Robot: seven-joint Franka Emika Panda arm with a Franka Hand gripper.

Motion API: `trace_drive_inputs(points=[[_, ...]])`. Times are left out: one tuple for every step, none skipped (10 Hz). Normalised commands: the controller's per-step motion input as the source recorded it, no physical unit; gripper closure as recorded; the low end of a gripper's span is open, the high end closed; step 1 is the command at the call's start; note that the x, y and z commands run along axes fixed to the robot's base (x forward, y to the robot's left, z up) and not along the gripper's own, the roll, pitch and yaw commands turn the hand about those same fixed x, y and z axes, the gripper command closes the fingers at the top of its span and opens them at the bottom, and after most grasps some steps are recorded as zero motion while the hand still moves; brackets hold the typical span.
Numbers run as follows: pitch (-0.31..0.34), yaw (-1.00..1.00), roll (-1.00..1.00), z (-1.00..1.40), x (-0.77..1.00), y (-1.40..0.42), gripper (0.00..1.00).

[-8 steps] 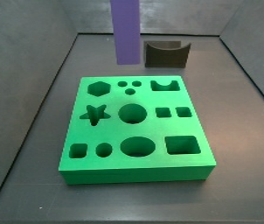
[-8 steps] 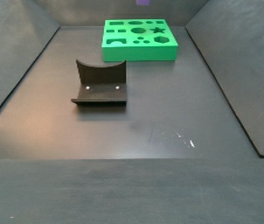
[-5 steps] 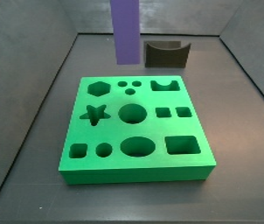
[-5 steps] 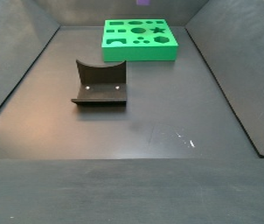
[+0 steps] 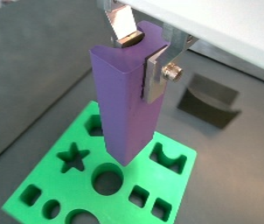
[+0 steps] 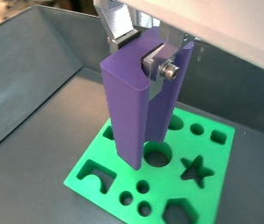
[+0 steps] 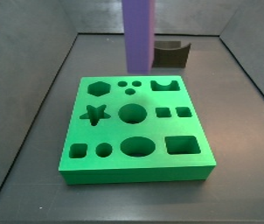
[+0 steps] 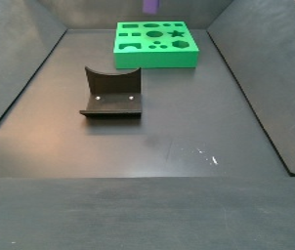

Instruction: Insert the arch object.

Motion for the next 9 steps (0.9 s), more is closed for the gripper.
trace_drive_inputs(points=[[0.000, -0.89, 0.09, -0.38, 0.27, 0.07, 1.00], [-0.007, -0.96, 0.02, -0.29, 0.18, 0.08, 1.00], [0.000, -0.92, 0.06, -0.33, 0.22, 0.08, 1.00], [0.000, -0.87, 0.07, -0.33, 0.29, 0.08, 1.00], [0.000, -0.81, 0.09, -0.32, 0.37, 0.09, 1.00], [0.000, -0.86, 0.09, -0.27, 0.31, 0.09, 1.00], [-0.009, -0.91, 0.06, -0.20, 0.23, 0.09, 1.00], [-0.017, -0.95, 0.09, -0.14, 0.15, 0.04, 1.00], [-0.021, -0.96, 0.11, -0.12, 0.12, 0.01, 1.00]])
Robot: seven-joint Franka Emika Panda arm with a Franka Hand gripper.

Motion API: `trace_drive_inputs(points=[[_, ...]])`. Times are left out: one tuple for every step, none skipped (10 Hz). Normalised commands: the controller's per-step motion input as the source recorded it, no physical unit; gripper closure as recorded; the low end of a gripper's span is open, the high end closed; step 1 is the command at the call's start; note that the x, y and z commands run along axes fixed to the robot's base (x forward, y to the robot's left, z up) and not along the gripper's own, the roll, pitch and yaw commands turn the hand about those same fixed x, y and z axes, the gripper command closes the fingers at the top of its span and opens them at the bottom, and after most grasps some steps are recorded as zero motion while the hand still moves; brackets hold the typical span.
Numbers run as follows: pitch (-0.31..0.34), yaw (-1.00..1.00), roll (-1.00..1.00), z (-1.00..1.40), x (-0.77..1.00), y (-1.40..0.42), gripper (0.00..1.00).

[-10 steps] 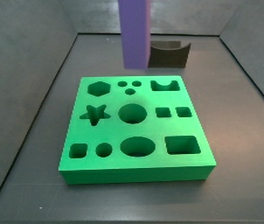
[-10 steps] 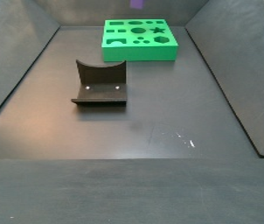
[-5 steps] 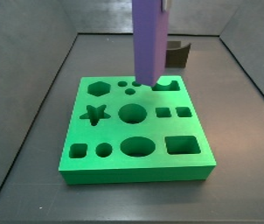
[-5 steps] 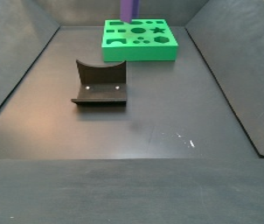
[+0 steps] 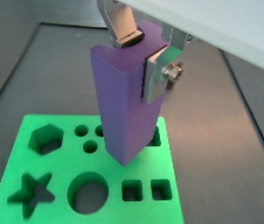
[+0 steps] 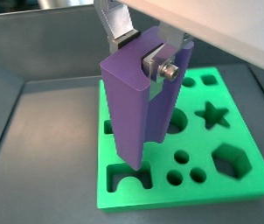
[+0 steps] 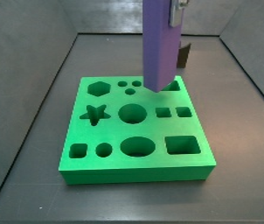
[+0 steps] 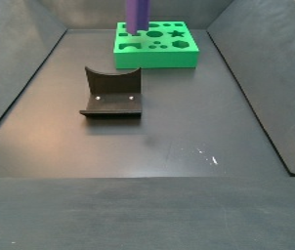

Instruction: Insert the arch object.

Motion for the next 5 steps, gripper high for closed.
trace_drive_inputs(points=[[-0.019, -1.00, 0.09, -0.04, 0.03, 0.00, 1.00], [-0.019, -1.00, 0.09, -0.02, 0.00, 0.00, 1.00], [-0.017, -1.00, 0.10, -0.02, 0.00, 0.00, 1.00], [-0.017, -1.00, 0.10, -0.03, 0.00, 0.00, 1.00], [-0.017, -1.00, 0.10, -0.02, 0.00, 0.00, 1.00]])
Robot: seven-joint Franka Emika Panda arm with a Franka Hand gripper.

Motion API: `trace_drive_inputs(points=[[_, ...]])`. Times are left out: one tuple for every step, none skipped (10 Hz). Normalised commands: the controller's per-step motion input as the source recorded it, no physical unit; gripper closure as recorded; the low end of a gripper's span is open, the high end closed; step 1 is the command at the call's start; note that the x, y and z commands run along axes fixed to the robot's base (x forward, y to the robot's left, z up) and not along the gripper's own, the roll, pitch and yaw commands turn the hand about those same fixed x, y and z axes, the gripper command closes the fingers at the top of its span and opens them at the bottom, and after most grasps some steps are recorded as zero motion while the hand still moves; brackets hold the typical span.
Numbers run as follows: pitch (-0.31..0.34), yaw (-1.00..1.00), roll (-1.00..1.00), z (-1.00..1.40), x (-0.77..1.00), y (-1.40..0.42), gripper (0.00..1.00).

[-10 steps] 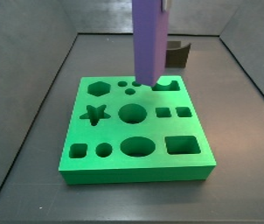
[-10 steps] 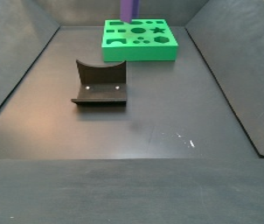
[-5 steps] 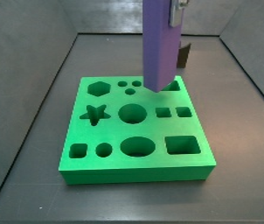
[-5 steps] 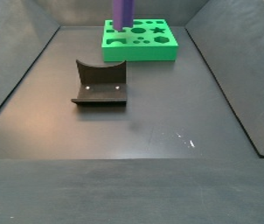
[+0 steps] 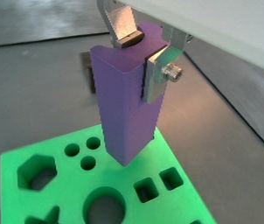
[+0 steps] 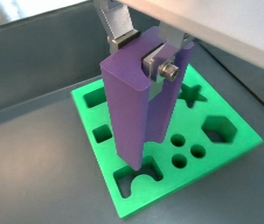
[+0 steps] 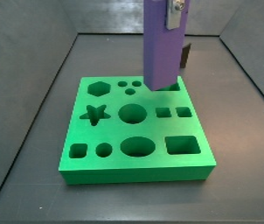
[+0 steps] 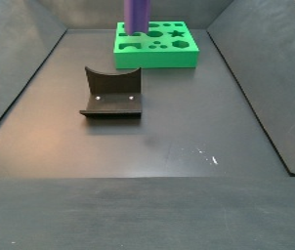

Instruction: Insert the arch object.

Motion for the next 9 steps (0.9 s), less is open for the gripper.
trace_drive_inputs(points=[[-0.034, -1.00, 0.13, -0.09, 0.01, 0.00, 1.00], [-0.030, -0.71, 0.21, -0.23, 0.40, 0.00, 1.00], [0.000, -0.59, 0.30, -0.42, 0.48, 0.00, 1.00], [0.000, -0.54, 0.23, -0.65, 0.52, 0.00, 1.00], [0.000, -0.36, 0.21, -0.52, 0.47, 0.04, 1.00], [0.044, -0.07, 0.10, -0.05, 0.00, 0.10, 1.00], [0.013, 0.00, 0.00, -0.07, 0.00, 0.15, 1.00], [0.000, 0.00, -0.08, -0.08, -0.03, 0.25, 1.00], [0.000, 0.04, -0.38, -0.01, -0.19, 0.32, 1.00]])
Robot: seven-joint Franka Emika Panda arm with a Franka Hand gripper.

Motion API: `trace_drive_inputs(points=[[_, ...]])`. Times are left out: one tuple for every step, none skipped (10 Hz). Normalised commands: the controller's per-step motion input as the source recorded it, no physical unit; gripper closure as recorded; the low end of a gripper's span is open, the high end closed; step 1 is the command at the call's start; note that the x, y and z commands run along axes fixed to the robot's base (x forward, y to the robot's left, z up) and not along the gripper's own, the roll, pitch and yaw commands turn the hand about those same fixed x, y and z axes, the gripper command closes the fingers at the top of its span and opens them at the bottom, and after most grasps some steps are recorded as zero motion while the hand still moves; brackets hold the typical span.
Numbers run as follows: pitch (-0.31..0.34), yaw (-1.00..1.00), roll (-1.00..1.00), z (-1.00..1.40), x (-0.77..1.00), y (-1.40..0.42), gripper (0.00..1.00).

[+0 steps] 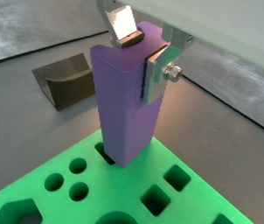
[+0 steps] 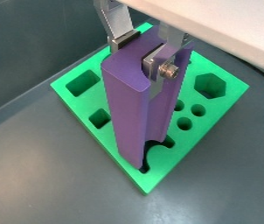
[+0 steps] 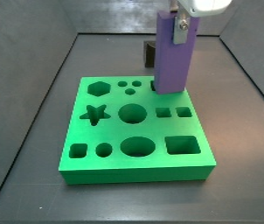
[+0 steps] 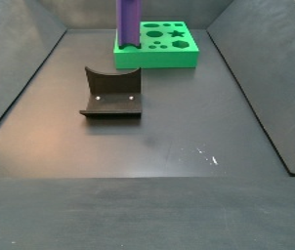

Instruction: Insert the arch object.

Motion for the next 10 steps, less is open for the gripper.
trace_drive_inputs(points=[[-0.003, 0.00, -0.37, 0.00, -0.14, 0.18, 1.00], [-0.006, -0.23, -0.29, 0.00, -0.13, 0.12, 1.00], [-0.013, -0.16, -0.33, -0.11, -0.08, 0.05, 1.00], [0.050, -0.13, -0.21, -0.25, 0.18, 0.00, 1.00], [0.067, -0.18, -0.11, -0.25, 0.24, 0.00, 1.00], [0.094, -0.12, 0.00, -0.17, 0.28, 0.00, 1.00], [0.103, 0.00, 0.01, -0.09, 0.23, 0.07, 1.00], [0.064, -0.07, 0.01, -0.11, 0.01, 0.19, 1.00], [0.040, -0.08, -0.04, -0.15, -0.02, 0.11, 1.00], [0.050, 0.00, -0.08, -0.21, 0.00, 0.09, 1.00]])
